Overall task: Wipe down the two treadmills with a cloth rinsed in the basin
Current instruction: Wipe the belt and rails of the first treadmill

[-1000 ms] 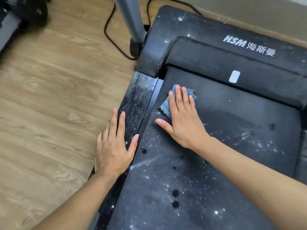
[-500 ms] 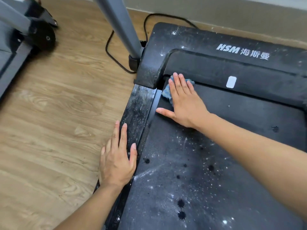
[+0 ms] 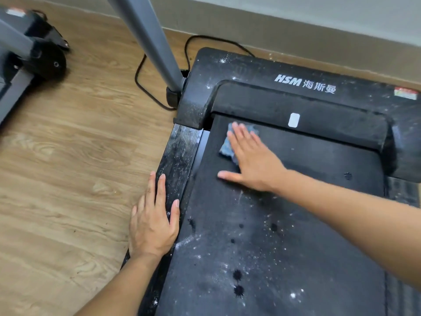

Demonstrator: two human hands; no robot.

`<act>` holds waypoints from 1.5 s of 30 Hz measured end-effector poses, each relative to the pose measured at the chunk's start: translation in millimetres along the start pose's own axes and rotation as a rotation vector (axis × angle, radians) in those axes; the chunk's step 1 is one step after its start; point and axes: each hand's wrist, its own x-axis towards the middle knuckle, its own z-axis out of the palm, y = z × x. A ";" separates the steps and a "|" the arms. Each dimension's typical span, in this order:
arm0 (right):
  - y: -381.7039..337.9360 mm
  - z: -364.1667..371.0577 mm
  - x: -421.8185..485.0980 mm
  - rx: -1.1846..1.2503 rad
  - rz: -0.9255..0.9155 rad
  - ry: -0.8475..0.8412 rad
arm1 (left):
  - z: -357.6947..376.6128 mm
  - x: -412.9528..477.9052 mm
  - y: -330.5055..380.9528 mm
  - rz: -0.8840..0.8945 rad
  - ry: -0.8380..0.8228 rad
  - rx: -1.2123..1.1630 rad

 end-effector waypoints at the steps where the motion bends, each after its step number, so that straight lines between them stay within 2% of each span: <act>1: 14.0 -6.0 12.2 0.005 0.070 0.003 | -0.4 -0.8 0.7 -0.008 0.003 0.000; 3: 18.6 -0.8 13.3 0.058 0.121 -0.009 | -0.2 -2.1 2.6 -0.009 0.008 0.008; 5: -7.3 12.3 -18.3 0.139 0.081 -0.023 | 0.7 -2.7 3.1 -0.008 0.005 0.012; 9: -81.6 55.8 -129.0 0.040 -0.278 -0.099 | 3.5 -3.7 1.2 0.005 0.005 0.020; 11: -71.1 63.5 -135.3 -0.004 -0.366 -0.042 | 3.6 -2.1 2.1 0.000 0.007 0.021; 13: -41.4 53.3 -102.8 -0.023 -0.264 0.014 | 2.8 -0.5 3.5 0.009 -0.008 0.038; 16: 10.2 13.5 -32.8 0.074 0.090 0.018 | 0.2 -3.1 3.6 0.037 -0.022 0.048; 18: 31.3 10.4 -17.0 0.052 0.173 0.041 | -0.4 -6.3 1.9 0.124 -0.045 0.072; 20: 31.3 20.7 -36.8 0.022 0.055 0.043 | -0.3 -1.9 1.6 0.189 -0.055 0.107; 24: -30.4 59.3 -144.7 -0.072 -0.347 -0.065 | 0.7 1.8 4.0 0.183 -0.048 0.110; 26: -31.7 67.1 -157.2 -0.112 -0.458 -0.033 | 0.8 4.7 4.0 0.186 -0.026 0.104; 28: -8.0 56.5 -129.6 -0.136 -0.399 0.019 | -0.4 5.8 5.7 0.181 -0.035 0.104; 30: 24.6 37.0 -82.4 -0.085 -0.137 0.083 | -0.5 6.0 7.0 0.179 -0.042 0.114; 31: 40.7 25.8 -61.6 -0.051 -0.014 0.060 | -0.5 5.6 7.2 0.175 -0.043 0.114; 33: 64.7 15.5 -37.4 -0.037 0.115 0.041 | -1.3 3.4 7.4 0.177 -0.039 0.111; 35: 71.6 16.6 -43.5 -0.058 0.085 0.010 | -1.8 4.8 8.9 0.186 -0.042 0.116; 39: 33.6 32.8 -148.0 -0.085 -0.331 -0.206 | -3.9 4.0 13.1 0.176 -0.046 0.110; 41: 13.7 53.6 -192.5 -0.145 -0.480 -0.161 | -6.5 3.4 11.2 0.176 -0.043 0.090; 43: 32.1 57.1 -185.6 -0.153 -0.482 -0.108 | -5.9 2.7 12.6 0.177 -0.037 0.083; 45: 60.2 47.2 -138.5 -0.128 -0.286 0.000 | -2.7 3.6 13.0 0.164 -0.036 0.083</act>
